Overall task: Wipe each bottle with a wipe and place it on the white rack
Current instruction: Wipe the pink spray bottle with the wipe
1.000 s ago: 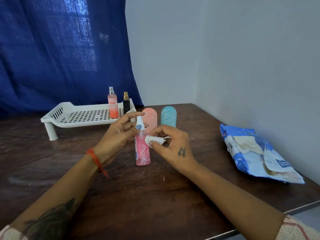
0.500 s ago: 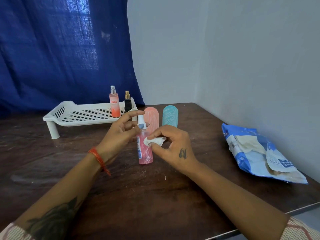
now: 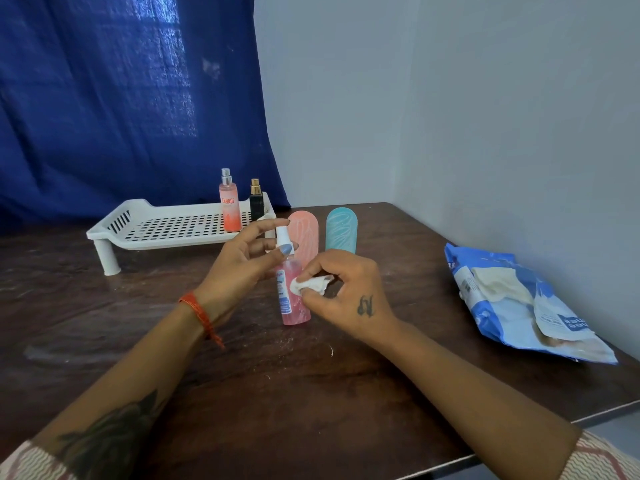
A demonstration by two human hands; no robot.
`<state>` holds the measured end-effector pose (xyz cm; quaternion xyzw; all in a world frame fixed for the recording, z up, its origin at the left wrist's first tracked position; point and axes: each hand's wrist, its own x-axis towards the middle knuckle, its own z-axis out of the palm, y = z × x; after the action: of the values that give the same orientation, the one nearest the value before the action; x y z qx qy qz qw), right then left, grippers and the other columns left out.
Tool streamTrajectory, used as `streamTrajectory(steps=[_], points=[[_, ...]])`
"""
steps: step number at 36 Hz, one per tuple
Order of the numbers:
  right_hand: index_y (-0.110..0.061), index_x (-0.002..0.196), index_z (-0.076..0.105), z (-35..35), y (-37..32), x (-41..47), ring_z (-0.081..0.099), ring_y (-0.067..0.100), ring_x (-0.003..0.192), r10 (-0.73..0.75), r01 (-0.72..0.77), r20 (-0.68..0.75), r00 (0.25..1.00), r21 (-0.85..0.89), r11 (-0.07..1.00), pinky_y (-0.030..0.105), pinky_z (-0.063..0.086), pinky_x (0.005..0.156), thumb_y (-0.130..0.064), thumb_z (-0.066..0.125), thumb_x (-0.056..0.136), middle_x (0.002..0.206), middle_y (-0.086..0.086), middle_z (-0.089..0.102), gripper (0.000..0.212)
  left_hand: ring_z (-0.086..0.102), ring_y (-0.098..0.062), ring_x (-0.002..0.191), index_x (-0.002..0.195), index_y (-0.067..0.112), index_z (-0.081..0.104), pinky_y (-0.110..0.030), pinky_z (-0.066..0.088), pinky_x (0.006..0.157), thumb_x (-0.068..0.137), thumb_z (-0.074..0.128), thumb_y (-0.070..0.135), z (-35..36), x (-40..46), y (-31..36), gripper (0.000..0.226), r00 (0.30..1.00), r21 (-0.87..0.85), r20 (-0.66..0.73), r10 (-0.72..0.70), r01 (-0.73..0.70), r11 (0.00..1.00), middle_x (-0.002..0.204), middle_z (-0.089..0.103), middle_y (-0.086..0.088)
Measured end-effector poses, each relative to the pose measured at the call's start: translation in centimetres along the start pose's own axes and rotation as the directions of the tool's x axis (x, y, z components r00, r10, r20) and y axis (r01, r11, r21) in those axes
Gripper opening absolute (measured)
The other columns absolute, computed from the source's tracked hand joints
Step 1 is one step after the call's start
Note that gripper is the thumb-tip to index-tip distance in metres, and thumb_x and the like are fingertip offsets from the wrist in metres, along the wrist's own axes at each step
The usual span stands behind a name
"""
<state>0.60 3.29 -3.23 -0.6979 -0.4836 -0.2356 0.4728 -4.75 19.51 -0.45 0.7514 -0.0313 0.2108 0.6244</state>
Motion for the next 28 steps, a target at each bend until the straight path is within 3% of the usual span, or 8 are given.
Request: streamTrajectory(steps=[7,11,16,23,28], points=[[-0.009,0.091,0.07,0.01,-0.1,0.04,0.062,0.006,0.083,-0.025,0.023,-0.077,0.997,-0.034,0.999,0.013,0.051,0.071,-0.02,0.071,0.077,0.088,0.0,0.071,0.017,0.063,-0.02,0.107,0.114,0.031,0.055,-0.029,0.055,0.079,0.086,0.061,0.012,-0.01,0.04,0.0,0.034,1.0,0.003,-0.022,-0.015,0.015,1.0,0.115,0.066,-0.007],[-0.009,0.087,0.071,0.05,-0.29,0.09,0.06,0.004,0.082,-0.081,0.079,-0.026,0.996,-0.07,0.994,0.011,0.048,0.069,-0.015,0.074,0.073,0.084,0.0,0.071,0.016,0.064,-0.02,0.105,0.11,0.03,0.055,-0.034,0.055,0.082,0.085,0.062,0.01,0.09,0.03,0.03,0.032,0.999,-0.009,-0.035,-0.029,0.028,1.0,0.113,0.067,-0.007],[-0.01,0.081,0.07,-0.02,0.08,-0.05,0.057,-0.005,0.074,-0.013,0.01,-0.038,0.999,-0.087,0.996,0.008,0.046,0.067,-0.023,0.073,0.073,0.08,-0.004,0.07,0.015,0.065,-0.019,0.102,0.104,0.031,0.055,-0.03,0.054,0.078,0.086,0.062,0.009,0.13,0.06,0.07,0.029,0.998,-0.005,-0.049,-0.027,0.027,1.0,0.109,0.068,-0.005],[-0.01,0.089,0.072,0.14,-0.15,0.0,0.061,0.003,0.083,-0.085,0.078,-0.051,0.995,-0.129,0.989,0.01,0.047,0.072,-0.02,0.073,0.076,0.086,0.0,0.072,0.017,0.064,-0.02,0.103,0.103,0.031,0.055,-0.031,0.054,0.08,0.084,0.063,0.011,0.18,-0.02,0.22,0.028,0.999,-0.008,-0.046,-0.024,0.024,1.0,0.112,0.067,-0.006],[-0.01,0.083,0.072,-0.03,-0.34,-0.03,0.061,0.003,0.08,-0.115,0.116,0.008,0.993,-0.105,0.988,0.013,0.048,0.071,-0.021,0.07,0.073,0.082,0.0,0.071,0.015,0.065,-0.018,0.102,0.103,0.031,0.055,-0.027,0.054,0.077,0.084,0.064,0.012,0.18,-0.1,0.23,0.028,0.999,-0.004,-0.051,-0.014,0.014,1.0,0.11,0.068,-0.005]])
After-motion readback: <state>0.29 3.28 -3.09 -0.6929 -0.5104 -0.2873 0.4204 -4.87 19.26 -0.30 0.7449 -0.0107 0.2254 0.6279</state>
